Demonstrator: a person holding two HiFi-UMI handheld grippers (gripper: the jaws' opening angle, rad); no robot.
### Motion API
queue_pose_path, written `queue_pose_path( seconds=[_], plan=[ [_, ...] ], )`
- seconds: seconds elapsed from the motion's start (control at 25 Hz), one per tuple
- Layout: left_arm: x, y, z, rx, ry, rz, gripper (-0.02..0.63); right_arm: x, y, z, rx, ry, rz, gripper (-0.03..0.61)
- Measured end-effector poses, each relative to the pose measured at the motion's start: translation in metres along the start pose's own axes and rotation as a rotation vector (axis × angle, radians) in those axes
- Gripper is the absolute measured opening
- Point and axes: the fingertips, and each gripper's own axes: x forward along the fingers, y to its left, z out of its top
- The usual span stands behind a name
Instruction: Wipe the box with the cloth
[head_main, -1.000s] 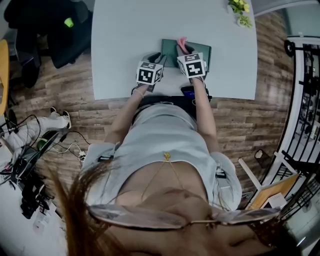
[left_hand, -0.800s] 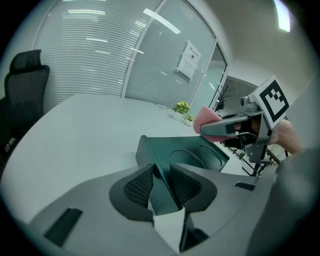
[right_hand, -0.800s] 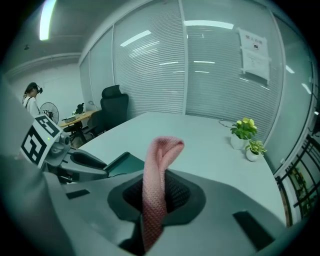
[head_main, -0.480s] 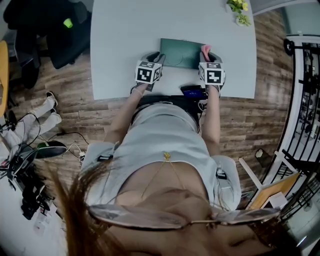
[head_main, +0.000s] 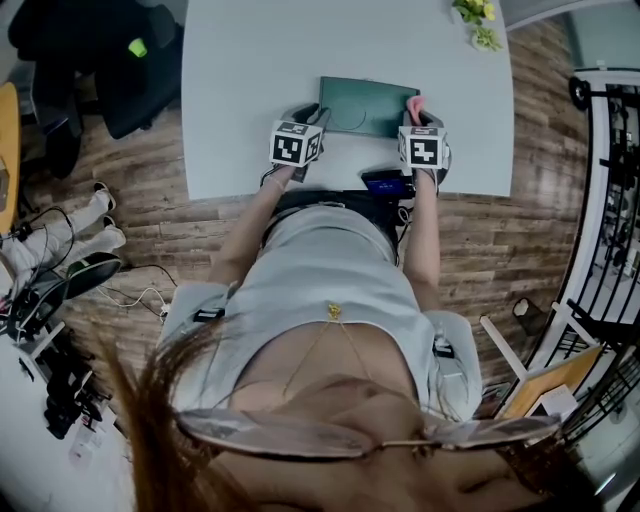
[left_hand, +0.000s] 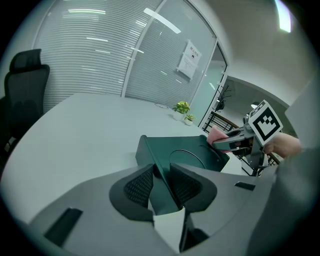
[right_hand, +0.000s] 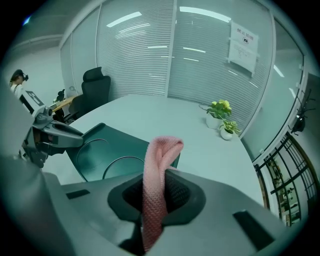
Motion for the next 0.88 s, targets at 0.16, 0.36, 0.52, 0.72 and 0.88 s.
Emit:
queue_pose_path(
  seconds=[0.16,0.36,0.52,0.72,0.88],
  plan=[
    [0.0,0.0,0.0,0.001,0.0,0.001,0.118,0.005,0.004,0.001,-0.016,0.012,0.004,0.049],
    [0.0,-0.002,0.001,-0.003,0.0,-0.002,0.118,0.004,0.012,0.001,-0.031,0.035,0.013,0.048],
    [-0.001,-0.001,0.001,-0.006,-0.006,0.0,0.118,0.004,0.014,0.002,-0.068,0.04,-0.003,0.048],
    [0.001,-0.003,0.0,-0.008,-0.008,0.0,0.118,0.007,0.023,0.0,-0.083,0.052,0.031,0.048],
    [0.0,-0.001,-0.001,-0.01,-0.01,-0.001,0.118,0.008,0.03,0.001,-0.144,0.086,0.012,0.046]
  ],
)
